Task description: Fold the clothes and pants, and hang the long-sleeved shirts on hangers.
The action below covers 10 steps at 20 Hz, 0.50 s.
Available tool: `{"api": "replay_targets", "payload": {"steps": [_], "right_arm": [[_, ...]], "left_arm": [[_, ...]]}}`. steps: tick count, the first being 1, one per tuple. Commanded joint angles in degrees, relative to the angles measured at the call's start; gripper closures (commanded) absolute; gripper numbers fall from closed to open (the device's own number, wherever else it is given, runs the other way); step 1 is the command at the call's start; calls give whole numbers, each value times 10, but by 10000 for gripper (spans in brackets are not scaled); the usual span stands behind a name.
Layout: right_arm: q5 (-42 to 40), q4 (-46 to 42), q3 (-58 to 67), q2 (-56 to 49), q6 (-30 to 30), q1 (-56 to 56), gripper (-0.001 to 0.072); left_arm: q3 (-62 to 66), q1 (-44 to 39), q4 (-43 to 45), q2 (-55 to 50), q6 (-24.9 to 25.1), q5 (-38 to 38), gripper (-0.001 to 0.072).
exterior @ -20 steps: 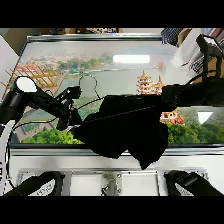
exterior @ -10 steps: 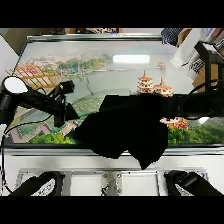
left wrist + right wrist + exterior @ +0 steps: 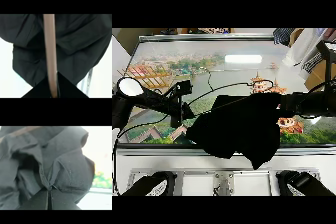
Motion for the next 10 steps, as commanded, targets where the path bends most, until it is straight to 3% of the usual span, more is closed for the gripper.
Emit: {"api": "replay_targets", "payload": {"steps": [1, 6, 10], "right_arm": [[-2, -53, 0, -2, 2, 0, 699], [-3, -55, 0, -7, 9, 0, 699], [-6, -55, 0, -15, 23, 0, 698]], "left_arm": [[0, 6, 2, 4, -2, -11, 696], [0, 74, 2, 71, -2, -42, 696], [-33, 77, 3, 134, -2, -99, 696]]}}
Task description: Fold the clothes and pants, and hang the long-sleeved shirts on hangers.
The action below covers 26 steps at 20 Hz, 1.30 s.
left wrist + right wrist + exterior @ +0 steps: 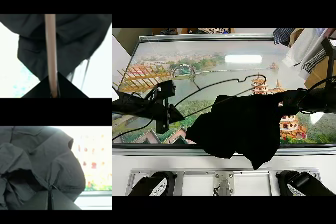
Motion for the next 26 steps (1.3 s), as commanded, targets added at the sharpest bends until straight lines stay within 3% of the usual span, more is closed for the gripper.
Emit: {"api": "replay_targets", "payload": {"steps": [1, 7, 12, 17, 26], "right_arm": [[-2, -4, 0, -6, 12, 0, 698], [-4, 3, 0, -9, 12, 0, 698], [5, 3, 0, -9, 12, 0, 699], [18, 3, 0, -9, 7, 0, 698], [-6, 1, 0, -9, 2, 0, 698]], "left_arm": [[-45, 0, 2, 56, 1, -33, 696], [-121, -72, 30, 38, 0, -22, 695], [-29, -89, 20, -40, -1, 0, 697], [54, -89, 21, -94, -2, -25, 696], [73, -119, 21, -142, 1, -7, 696]]}}
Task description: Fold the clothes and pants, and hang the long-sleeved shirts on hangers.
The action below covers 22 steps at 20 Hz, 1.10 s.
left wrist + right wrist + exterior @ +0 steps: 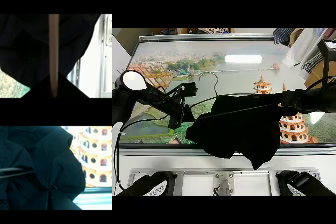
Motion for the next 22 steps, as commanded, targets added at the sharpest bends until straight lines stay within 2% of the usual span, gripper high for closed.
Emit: {"api": "replay_targets", "payload": {"steps": [1, 4, 8, 14, 18, 22], "right_arm": [[-14, -2, 0, -2, -5, 0, 698], [-14, -1, 0, -5, -31, 0, 698], [-20, 15, 0, -5, -37, 0, 698], [-113, 110, 0, -11, -52, 1, 699], [-166, 185, 0, -28, -67, 1, 699], [-196, 202, 0, -40, -78, 15, 699]], "left_arm": [[4, -25, 0, -18, 2, 30, 696], [4, -50, -1, -30, 18, 55, 696], [4, -67, -2, -47, 23, 73, 696], [4, -60, -47, -56, 29, 74, 696], [3, -60, -45, -56, 29, 71, 696], [3, -60, -45, -56, 28, 71, 696]]}}
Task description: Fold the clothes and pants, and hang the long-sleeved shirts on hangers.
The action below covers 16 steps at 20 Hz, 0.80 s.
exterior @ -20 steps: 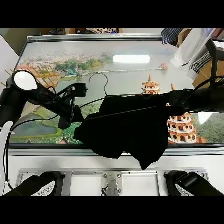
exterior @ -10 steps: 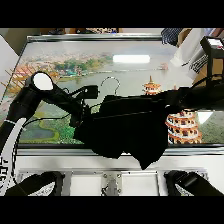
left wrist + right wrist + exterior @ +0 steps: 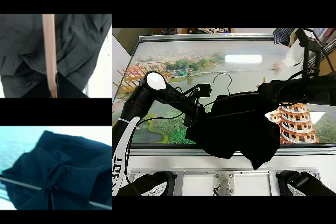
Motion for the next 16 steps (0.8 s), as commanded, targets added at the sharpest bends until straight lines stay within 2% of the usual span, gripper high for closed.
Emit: {"api": "replay_targets", "payload": {"steps": [1, 14, 15, 16], "right_arm": [[-34, 29, 0, -11, -16, 16, 699], [-29, 1, 0, -17, -47, 36, 680], [-26, 1, 0, -12, -47, 35, 550], [-23, 1, 0, -6, -47, 35, 261]], "left_arm": [[0, 0, -3, 0, 0, 0, 696], [0, 0, -3, 0, 0, -15, 696], [0, 0, -3, 0, 0, -15, 696], [0, 1, -3, 0, 0, -15, 696]]}}
